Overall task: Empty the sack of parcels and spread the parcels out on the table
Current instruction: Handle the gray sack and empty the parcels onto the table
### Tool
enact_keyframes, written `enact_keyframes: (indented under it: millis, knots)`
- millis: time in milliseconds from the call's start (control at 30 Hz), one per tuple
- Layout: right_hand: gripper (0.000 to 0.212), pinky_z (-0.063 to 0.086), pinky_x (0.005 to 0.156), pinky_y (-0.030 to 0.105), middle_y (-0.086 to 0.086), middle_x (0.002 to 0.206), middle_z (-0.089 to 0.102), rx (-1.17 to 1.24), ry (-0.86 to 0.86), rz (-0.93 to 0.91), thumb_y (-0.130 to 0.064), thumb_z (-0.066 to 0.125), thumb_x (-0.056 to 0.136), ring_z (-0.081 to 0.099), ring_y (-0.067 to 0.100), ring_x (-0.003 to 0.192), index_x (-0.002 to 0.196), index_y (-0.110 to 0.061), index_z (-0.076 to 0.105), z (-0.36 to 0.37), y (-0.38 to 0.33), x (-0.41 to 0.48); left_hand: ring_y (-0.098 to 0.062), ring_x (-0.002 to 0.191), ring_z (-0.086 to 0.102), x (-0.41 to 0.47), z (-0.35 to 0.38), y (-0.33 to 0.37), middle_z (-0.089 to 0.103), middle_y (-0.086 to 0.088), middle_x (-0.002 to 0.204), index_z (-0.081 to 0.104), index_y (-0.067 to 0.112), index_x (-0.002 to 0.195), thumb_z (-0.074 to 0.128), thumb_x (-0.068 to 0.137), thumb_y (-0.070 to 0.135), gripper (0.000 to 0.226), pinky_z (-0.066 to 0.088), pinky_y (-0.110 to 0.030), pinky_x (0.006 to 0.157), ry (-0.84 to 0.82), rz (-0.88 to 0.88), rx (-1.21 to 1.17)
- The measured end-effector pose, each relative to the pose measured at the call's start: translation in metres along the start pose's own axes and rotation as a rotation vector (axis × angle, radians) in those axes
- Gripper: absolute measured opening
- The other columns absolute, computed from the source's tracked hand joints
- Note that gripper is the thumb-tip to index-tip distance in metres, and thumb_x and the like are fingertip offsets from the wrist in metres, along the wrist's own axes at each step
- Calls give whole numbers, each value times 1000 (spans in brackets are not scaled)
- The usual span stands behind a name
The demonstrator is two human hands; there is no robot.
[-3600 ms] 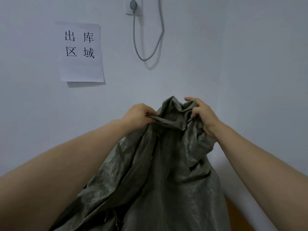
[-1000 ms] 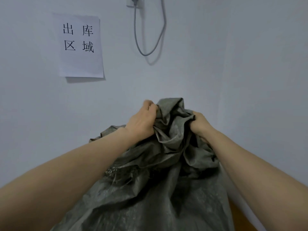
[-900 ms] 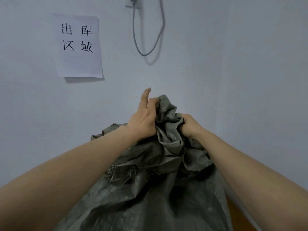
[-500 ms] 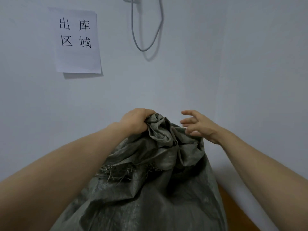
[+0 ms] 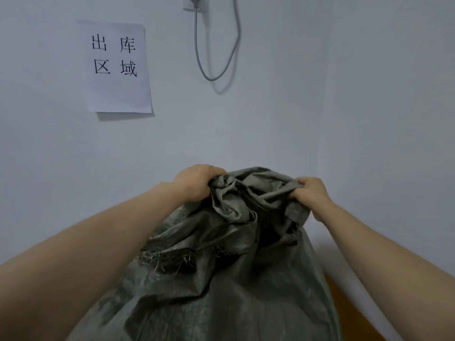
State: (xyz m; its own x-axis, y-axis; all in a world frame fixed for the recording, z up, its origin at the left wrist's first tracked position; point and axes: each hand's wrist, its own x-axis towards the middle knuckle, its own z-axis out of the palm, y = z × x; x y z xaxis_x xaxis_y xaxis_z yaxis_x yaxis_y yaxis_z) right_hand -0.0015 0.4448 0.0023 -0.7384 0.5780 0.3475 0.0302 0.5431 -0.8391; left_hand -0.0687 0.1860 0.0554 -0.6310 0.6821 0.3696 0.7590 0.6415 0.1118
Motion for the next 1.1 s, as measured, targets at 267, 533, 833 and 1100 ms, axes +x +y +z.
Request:
enact_keyframes:
  millis: [267,533,833,1100]
  knots:
    - [82,54,82,35,7,116,58,34,-461,-348,4,66,71,61,26,99,138,-26,30,-9,-92,-24,-33,138,33,8,-2,15,8,-13,157,47,23,134,55,86,9,50,40,-41,103,90,-97,-53]
    - [161,6,118,54,-1,147,-43,-434,-594,-450,-52,91,37,-22,18,143,125,-49,-44,40,-93,-54,-29,115,53,9,-5,18,58,-10,122,41,13,133,60,81,4,56,41,-27,83,160,-229,-299]
    - [106,39,105,43,-6,124,61,-224,-323,-349,-31,85,59,57,21,115,145,-29,22,78,-80,-44,-20,122,49,0,-9,20,45,-10,139,13,9,152,65,77,-4,92,39,-16,88,-54,-175,-421]
    - [44,52,90,33,4,98,70,123,-200,-177,-3,87,57,65,17,90,91,-18,64,57,-47,-22,-22,146,12,-25,-38,-45,6,4,160,6,33,152,60,85,8,90,25,-43,113,-88,-376,-563]
